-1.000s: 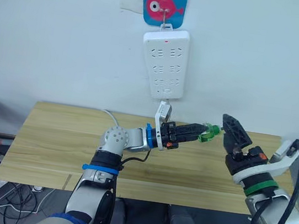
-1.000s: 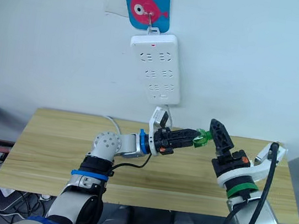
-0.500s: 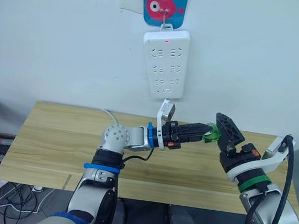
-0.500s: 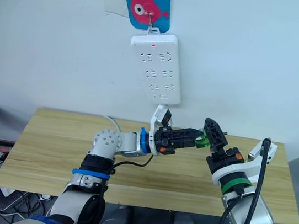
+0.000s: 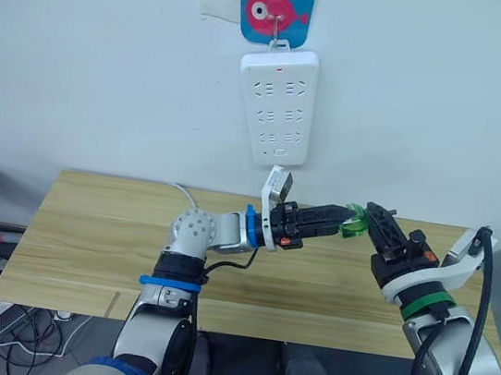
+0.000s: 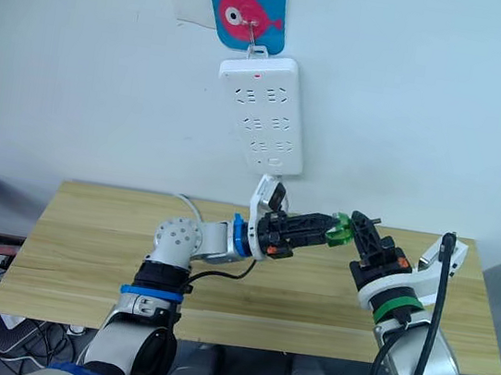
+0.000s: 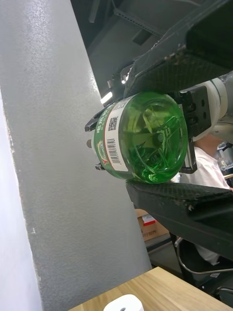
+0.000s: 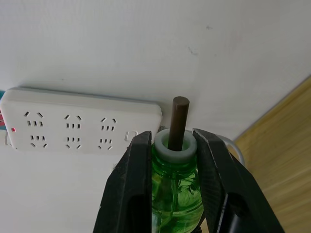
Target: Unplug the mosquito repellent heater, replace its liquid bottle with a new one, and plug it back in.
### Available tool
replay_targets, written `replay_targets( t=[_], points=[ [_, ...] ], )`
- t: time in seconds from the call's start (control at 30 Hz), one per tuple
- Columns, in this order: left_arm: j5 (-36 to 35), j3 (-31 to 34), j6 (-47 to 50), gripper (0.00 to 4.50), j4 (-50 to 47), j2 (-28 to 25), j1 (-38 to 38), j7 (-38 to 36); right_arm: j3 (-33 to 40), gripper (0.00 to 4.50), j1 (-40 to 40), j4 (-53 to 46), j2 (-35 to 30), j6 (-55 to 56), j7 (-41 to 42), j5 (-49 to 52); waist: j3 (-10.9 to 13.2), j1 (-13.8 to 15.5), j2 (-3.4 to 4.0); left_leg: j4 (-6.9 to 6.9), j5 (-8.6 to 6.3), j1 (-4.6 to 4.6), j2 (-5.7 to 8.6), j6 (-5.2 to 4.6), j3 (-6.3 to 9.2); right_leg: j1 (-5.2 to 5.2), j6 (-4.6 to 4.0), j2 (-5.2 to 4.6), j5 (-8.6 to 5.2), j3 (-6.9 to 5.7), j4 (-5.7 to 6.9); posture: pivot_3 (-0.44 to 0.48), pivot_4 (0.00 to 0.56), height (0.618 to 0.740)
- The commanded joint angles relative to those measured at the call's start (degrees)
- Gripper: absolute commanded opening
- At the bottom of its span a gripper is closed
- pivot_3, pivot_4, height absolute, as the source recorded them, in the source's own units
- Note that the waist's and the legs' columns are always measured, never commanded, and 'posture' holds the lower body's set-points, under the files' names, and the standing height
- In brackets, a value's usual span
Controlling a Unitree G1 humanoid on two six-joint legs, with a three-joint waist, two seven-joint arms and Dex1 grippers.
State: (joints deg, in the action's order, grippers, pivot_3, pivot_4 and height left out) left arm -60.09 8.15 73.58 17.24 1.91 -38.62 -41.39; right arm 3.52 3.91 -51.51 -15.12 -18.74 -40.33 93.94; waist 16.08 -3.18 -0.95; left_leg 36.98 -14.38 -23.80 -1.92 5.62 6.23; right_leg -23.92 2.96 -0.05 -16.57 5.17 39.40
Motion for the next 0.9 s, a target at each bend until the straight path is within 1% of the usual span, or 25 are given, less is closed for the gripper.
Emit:
replay_targets(
  t=[0.03,0.1,0.17,0.27,0.33,0.4,0.47,0.5,0.57,0.6,0.63,0.67,0.7,0.73,0.77,0.8,0.87,0.9],
  points=[
    [-0.7,-1.7,1.4,2.25,-3.2,0.6,0.8,-0.5,-0.4,0.86,0.1,-2.1,-1.0,1.2,1.0,-0.3,0.0,0.0,0.0,0.0,0.0,0.0,0.0,0.0,0.0,0.0,0.0,0.0,0.0,0.0,0.0,-0.009,0.255,0.74],
    [-0.7,-2.1,2.0,2.25,-3.5,0.2,1.1,-0.8,-0.5,0.86,0.0,-1.9,-1.6,1.4,1.3,-0.4,0.0,0.0,0.0,0.01,0.0,0.0,0.0,0.0,0.0,0.0,0.0,0.0,0.0,0.0,0.01,-0.009,0.255,0.74],
    [-1.5,-1.7,3.5,3.0,-3.1,-0.2,1.0,-1.0,-0.3,0.86,0.0,-1.6,-2.0,1.8,1.5,-0.3,0.0,0.0,0.0,0.01,0.0,0.0,0.0,0.0,0.0,0.0,0.0,0.0,0.0,0.0,0.01,-0.005,0.255,0.74],
    [-2.0,-1.1,4.9,3.89,-3.6,-1.3,1.0,-1.1,0.9,0.86,0.3,-1.0,-2.9,2.6,2.0,0.4,0.0,0.0,0.0,0.01,0.0,-0.01,0.02,0.0,0.0,0.01,0.0,-0.01,0.0,0.0,0.01,-0.001,0.256,0.74],
    [-2.2,-1.1,6.6,4.46,-4.8,-3.5,1.4,-1.7,2.5,0.86,0.3,-0.1,-4.3,2.7,2.7,1.1,0.0,0.0,0.0,0.01,0.0,0.0,0.02,-0.01,0.0,0.01,0.0,-0.01,0.0,0.0,0.02,0.009,0.259,0.74],
    [-2.5,-1.8,8.3,4.5,-7.6,-6.6,2.4,-3.1,4.7,0.86,0.0,1.6,-6.3,2.6,3.8,1.8,0.0,-0.2,0.0,0.01,0.01,0.03,0.02,-0.01,-0.01,0.0,0.0,-0.01,0.0,0.03,0.08,0.009,0.259,0.74],
    [-1.3,-4.4,6.7,4.5,-13.7,-10.5,3.8,-5.6,6.5,0.86,-0.3,3.6,-8.8,1.7,4.9,1.0,0.0,-0.1,0.0,-0.01,0.01,0.06,0.02,-0.02,-0.01,0.0,0.0,0.0,0.0,0.04,0.13,0.019,0.267,0.74],
    [1.3,-7.6,2.8,4.5,-18.1,-13.1,4.7,-8.3,7.1,0.86,-0.3,4.6,-10.7,0.6,5.8,-0.3,0.0,0.0,0.0,-0.01,0.02,0.05,0.02,-0.02,-0.02,-0.02,0.0,0.0,0.0,0.05,0.13,0.03,0.271,0.74],
    [8.1,-13.9,-7.0,4.5,-24.7,-17.8,6.3,-13.0,6.2,0.86,-0.4,6.9,-15.1,-2.9,8.3,-6.7,0.0,0.4,0.0,-0.01,0.02,0.04,0.02,-0.01,-0.03,-0.02,0.0,-0.02,-0.01,0.07,0.12,0.04,0.274,0.74],
    [13.9,-17.8,-15.7,4.5,-26.8,-20.3,7.4,-16.5,4.9,0.86,-0.3,8.2,-16.5,-4.1,9.8,-11.3,0.0,0.5,0.0,0.0,0.02,0.05,0.03,-0.01,-0.06,-0.01,0.0,-0.04,0.0,0.08,0.1,0.04,0.274,0.74],
    [19.5,-20.9,-24.7,4.5,-27.8,-22.3,8.4,-19.6,3.4,0.86,-0.4,9.4,-17.3,-4.9,11.4,-15.9,0.0,0.9,0.0,-0.01,0.02,0.07,0.04,-0.01,-0.08,0.0,0.0,-0.05,-0.01,0.11,0.08,0.059,0.283,0.74],
    [24.3,-22.9,-33.3,4.5,-27.6,-23.1,9.2,-21.7,1.3,0.86,-0.6,10.9,-17.9,-5.1,12.3,-22.5,0.0,1.3,0.0,-0.03,0.02,0.12,0.05,-0.01,-0.11,0.03,0.0,-0.05,0.0,0.13,0.05,0.059,0.283,0.74],
    [28.3,-23.9,-41.3,4.5,-26.9,-23.2,9.8,-22.8,-1.1,0.86,-0.6,12.6,-18.2,-4.6,13.7,-29.8,0.0,1.5,0.0,-0.05,0.02,0.22,0.05,-0.01,-0.13,0.1,0.0,-0.05,0.0,0.15,0.0,0.076,0.287,0.74],
    [30.8,-24.2,-46.8,4.5,-25.8,-22.7,10.2,-23.2,-2.9,0.86,-0.4,14.0,-18.1,-3.9,15.2,-35.5,0.0,1.7,0.0,-0.1,0.02,0.28,0.05,-0.02,-0.15,0.15,0.0,-0.05,-0.01,0.17,-0.03,0.076,0.287,0.74],
    [32.4,-24.2,-50.6,4.5,-24.9,-22.3,10.5,-23.4,-4.4,0.86,-0.2,15.1,-17.8,-3.2,16.5,-40.3,0.0,1.8,-0.04,-0.09,0.01,0.28,0.06,-0.02,-0.15,0.14,0.0,-0.05,-0.01,0.17,-0.06,0.095,0.297,0.74],
    [34.9,-24.6,-56.7,4.5,-24.0,-22.0,11.4,-24.0,-6.8,0.86,0.2,18.8,-17.2,-0.3,18.5,-47.5,0.0,1.9,-0.04,-0.08,0.0,0.25,0.06,-0.04,-0.14,0.14,0.0,-0.05,-0.01,0.18,-0.08,0.095,0.297,0.74],
    [38.1,-25.0,-64.5,4.5,-23.0,-21.9,13.3,-24.8,-9.8,0.86,0.9,25.5,-15.8,4.9,21.1,-58.9,0.1,2.1,-0.06,-0.07,-0.06,0.23,0.06,-0.15,-0.14,0.17,0.0,-0.06,0.0,0.16,-0.19,0.109,0.309,0.74],
    [38.9,-25.0,-66.7,4.5,-22.7,-21.9,14.0,-25.1,-10.2,0.86,1.1,27.6,-14.6,6.5,22.0,-62.3,0.1,2.1,-0.06,-0.09,-0.09,0.22,0.07,-0.21,-0.15,0.19,0.03,-0.07,0.02,0.18,-0.28,0.11,0.31,0.74]
  ],
)
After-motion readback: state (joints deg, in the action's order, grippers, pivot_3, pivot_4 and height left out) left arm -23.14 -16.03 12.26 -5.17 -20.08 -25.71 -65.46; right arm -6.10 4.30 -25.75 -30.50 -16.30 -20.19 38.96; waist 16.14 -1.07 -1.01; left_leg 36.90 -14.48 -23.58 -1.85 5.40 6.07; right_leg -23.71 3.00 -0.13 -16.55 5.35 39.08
